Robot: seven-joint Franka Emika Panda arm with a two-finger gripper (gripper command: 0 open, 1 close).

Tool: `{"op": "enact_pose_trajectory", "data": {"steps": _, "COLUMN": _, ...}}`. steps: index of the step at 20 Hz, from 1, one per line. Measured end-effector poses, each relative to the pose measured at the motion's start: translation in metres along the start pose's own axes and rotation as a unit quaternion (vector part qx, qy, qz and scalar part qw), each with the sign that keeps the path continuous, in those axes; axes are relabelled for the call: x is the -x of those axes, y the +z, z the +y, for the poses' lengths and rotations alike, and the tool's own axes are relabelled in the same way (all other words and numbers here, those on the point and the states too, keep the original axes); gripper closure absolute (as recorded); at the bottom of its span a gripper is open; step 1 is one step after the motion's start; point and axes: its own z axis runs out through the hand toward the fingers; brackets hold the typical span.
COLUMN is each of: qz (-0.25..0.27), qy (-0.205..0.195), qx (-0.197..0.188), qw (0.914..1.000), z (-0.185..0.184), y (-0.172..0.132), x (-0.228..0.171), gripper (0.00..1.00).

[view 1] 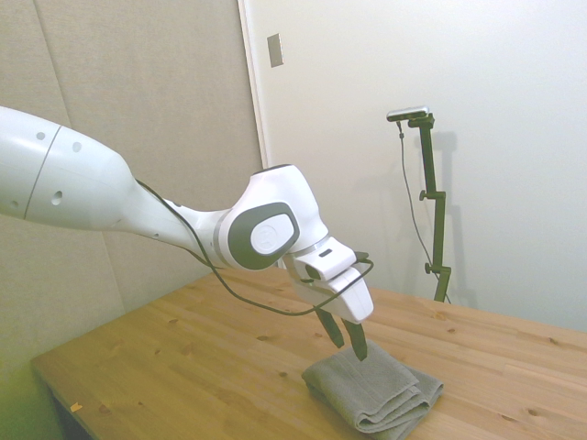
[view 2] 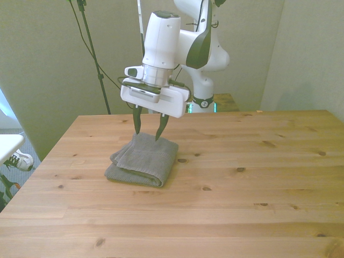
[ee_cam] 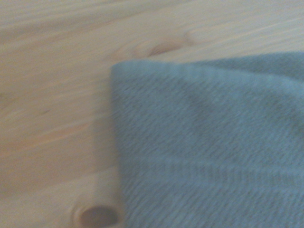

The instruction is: Fold the towel

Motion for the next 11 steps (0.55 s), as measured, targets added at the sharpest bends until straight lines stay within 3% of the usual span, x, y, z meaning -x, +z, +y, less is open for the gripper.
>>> {"op": "enact_pose_trajectory", "data": {"steps": 4, "qz": -0.068, "qy": -0.072, "qx": -0.016, "qw": 0.9949, "z": 0.001, "y": -0.016, "x": 0.066, "gripper": 0.00}}
{"op": "enact_pose_trajectory", "data": {"steps": 11, "qz": -0.086, "qy": -0.143, "qx": -0.016, "qw": 0.9858, "z": 0.025, "y": -0.030, "x": 0.171, "gripper": 0.00}}
